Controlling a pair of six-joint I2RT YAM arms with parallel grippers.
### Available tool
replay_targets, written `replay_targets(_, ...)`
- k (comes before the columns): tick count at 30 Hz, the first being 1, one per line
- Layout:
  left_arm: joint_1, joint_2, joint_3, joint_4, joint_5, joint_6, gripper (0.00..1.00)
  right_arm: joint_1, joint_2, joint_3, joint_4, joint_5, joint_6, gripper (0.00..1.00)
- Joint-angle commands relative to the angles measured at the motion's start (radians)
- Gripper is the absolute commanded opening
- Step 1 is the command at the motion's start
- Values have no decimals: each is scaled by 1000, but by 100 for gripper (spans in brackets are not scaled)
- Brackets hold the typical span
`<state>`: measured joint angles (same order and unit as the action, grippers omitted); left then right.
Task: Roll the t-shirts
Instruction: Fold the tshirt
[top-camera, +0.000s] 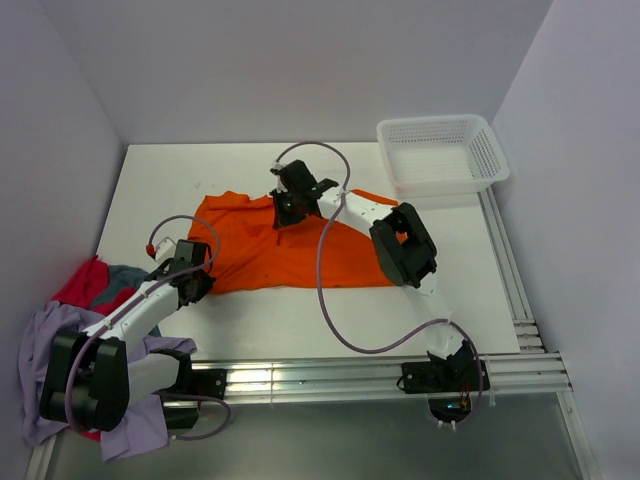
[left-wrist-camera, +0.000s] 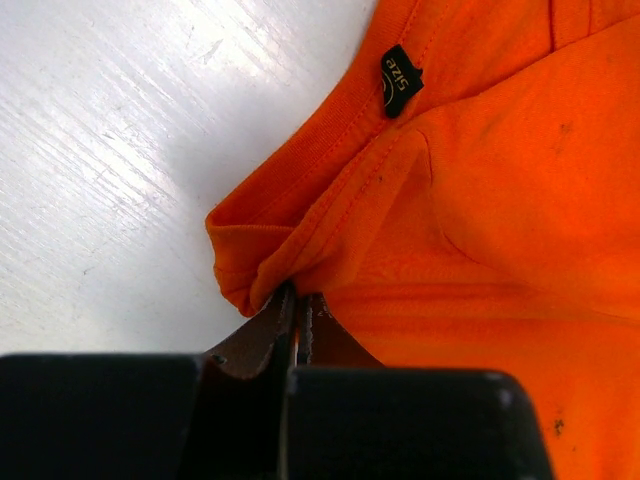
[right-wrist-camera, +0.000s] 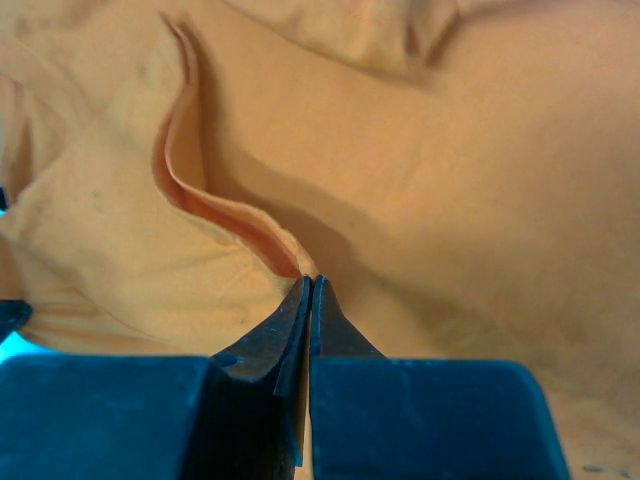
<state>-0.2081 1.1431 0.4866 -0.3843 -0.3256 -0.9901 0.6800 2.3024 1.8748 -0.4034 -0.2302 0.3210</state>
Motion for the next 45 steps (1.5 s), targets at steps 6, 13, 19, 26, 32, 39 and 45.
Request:
replay_targets(6,1,12,15,-24,-21,-5,0,-14,-63,-123,69,-6,72,12)
replay_targets(13,1,17,24,-33,-44,-4,0,-19,-169,-293,176,69,131,32)
replay_targets(19,1,30,35,-41,-59,-7,1,-22,-227,-328,178,72,115,39)
replay_targets(26,1,32,55,-48,-76,7,0,-39,-478,-573,196,163,157,42)
replay_targets(32,1,27,58,-42,-70,16,0,-177,-798,-876,166,310,295,58)
replay_targets(39,1,21,56,-41,-70,19,1,-223,-1014,-1100,-4,555,510,100)
replay_targets(45,1,-19,41,-42,-72,7,1,-255,-1169,-1223,-63,609,717,99)
